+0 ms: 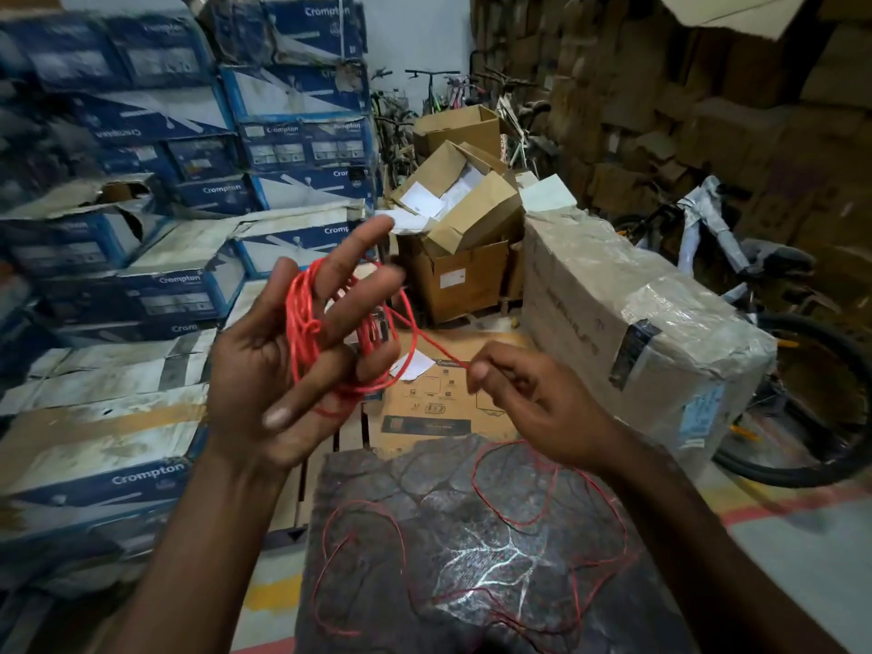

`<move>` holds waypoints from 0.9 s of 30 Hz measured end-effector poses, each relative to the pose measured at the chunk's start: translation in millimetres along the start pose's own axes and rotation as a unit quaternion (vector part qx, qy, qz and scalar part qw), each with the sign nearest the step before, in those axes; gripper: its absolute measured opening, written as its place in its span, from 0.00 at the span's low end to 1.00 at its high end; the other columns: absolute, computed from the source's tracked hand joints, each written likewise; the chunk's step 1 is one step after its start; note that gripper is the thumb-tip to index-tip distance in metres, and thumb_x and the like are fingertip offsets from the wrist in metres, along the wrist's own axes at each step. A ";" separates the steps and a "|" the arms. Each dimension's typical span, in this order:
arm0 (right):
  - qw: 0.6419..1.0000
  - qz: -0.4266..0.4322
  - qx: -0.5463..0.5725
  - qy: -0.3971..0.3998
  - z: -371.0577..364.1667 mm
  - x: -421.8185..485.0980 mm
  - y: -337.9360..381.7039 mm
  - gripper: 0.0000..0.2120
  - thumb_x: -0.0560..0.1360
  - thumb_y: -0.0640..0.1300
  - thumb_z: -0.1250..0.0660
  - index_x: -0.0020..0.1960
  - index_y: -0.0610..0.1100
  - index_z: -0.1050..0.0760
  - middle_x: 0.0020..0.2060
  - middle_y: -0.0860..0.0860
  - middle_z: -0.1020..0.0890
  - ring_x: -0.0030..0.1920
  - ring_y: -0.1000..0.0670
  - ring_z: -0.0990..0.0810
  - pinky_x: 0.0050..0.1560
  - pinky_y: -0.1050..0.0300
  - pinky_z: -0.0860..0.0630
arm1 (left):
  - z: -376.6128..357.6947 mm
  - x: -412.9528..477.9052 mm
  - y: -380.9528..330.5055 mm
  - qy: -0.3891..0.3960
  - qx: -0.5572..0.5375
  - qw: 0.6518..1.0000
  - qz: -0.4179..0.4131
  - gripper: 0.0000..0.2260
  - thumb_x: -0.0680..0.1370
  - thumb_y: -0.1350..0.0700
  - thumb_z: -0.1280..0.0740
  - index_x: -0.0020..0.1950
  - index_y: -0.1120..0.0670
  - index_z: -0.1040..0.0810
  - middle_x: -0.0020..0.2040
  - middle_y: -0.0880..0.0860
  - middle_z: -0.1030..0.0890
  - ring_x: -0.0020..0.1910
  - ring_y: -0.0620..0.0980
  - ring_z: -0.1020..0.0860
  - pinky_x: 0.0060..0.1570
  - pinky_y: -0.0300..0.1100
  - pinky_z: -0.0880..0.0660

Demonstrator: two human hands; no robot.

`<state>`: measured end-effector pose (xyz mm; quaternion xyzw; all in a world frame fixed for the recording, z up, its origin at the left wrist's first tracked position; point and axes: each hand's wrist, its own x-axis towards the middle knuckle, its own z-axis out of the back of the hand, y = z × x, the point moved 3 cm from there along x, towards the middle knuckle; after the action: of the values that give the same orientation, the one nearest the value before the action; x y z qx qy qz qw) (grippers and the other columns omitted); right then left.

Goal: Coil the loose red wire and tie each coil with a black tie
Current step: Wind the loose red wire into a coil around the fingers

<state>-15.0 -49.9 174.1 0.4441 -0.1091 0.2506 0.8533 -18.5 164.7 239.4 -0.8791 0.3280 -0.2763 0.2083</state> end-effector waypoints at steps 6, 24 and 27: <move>0.992 -0.028 -0.089 0.081 -9.6 -42.4 -6.5 0.16 0.85 0.59 0.45 0.46 0.51 0.28 0.30 0.49 0.26 0.31 0.50 0.26 0.36 0.45 0.27 | 32.2 19.4 -5.7 -0.156 0.147 0.974 -0.080 0.26 0.87 0.43 0.55 0.82 0.55 0.44 0.79 0.60 0.35 0.74 0.66 0.32 0.69 0.57 0.28; 0.983 0.092 -0.114 -0.113 89.4 -19.1 51.4 0.07 0.81 0.49 0.33 0.49 0.49 0.17 0.34 0.65 0.24 0.33 0.58 0.28 0.35 0.65 0.35 | 54.0 -2.3 54.8 -0.120 0.789 0.588 0.129 0.38 0.78 0.27 0.60 0.71 0.51 0.31 0.33 0.46 0.30 0.33 0.43 0.31 0.42 0.46 0.32; 0.975 0.099 -0.090 -0.179 93.2 -3.6 40.7 0.02 0.79 0.45 0.28 0.50 0.50 0.17 0.39 0.58 0.19 0.37 0.56 0.26 0.39 0.63 0.31 | 44.5 -4.4 67.2 -0.111 0.679 0.709 0.154 0.28 0.82 0.33 0.54 0.72 0.42 0.26 0.31 0.45 0.38 0.31 0.45 0.39 0.36 0.43 0.38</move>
<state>-36.0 -107.3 255.4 0.3899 -0.3253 0.2398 0.8274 -24.6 129.0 167.3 -0.4620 0.1572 -0.2887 0.8237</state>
